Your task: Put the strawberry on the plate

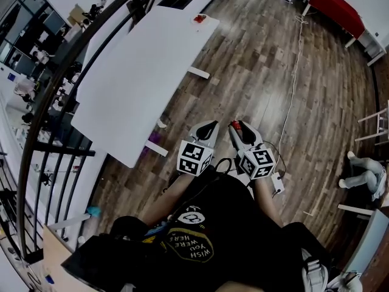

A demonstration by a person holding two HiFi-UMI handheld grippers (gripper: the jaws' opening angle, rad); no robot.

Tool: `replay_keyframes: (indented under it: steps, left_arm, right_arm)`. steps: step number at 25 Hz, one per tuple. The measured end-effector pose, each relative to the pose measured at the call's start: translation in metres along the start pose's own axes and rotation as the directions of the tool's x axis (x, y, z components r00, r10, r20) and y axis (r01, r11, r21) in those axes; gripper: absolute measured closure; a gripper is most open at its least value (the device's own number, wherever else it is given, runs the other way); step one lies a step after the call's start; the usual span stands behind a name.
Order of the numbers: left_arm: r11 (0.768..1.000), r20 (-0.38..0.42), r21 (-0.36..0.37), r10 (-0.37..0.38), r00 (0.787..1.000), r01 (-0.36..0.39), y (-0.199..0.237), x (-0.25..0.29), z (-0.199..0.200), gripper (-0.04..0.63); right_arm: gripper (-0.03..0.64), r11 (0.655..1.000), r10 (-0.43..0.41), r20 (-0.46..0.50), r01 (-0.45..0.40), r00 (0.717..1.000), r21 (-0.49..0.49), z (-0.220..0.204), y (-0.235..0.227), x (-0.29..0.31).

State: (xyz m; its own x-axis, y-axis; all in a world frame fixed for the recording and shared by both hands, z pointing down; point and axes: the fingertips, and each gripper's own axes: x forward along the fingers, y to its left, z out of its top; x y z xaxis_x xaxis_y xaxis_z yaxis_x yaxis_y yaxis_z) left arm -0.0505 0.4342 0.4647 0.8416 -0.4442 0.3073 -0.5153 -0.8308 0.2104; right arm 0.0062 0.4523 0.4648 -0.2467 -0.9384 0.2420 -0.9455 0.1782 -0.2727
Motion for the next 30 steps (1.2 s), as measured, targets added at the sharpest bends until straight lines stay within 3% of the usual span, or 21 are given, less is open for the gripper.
replay_keyframes:
  steps: [8,18,24,30]
  left_arm:
    - [0.999,0.007,-0.047,0.013,1.0,-0.012,0.064,0.021,0.02,0.593]
    - [0.998,-0.003,-0.021,-0.068,0.998,0.067,0.147,0.064,0.074,0.592]
    - [0.989,-0.055,-0.051,-0.141,0.988,0.139,0.164,0.071,0.056,0.592]
    - [0.989,-0.058,-0.042,-0.145,0.988,0.143,0.174,0.079,0.054,0.592]
  right_arm:
    - [0.476,1.0,0.015,-0.007,-0.015,1.0,-0.001,0.022,0.006,0.062]
    - [0.476,1.0,-0.024,0.031,0.025,0.999,-0.009,0.074,-0.007,0.157]
    - [0.476,0.997,-0.072,0.032,0.072,0.997,0.011,0.071,0.004,0.179]
    - [0.476,0.996,-0.078,0.007,0.078,0.997,0.043,0.062,-0.003,0.198]
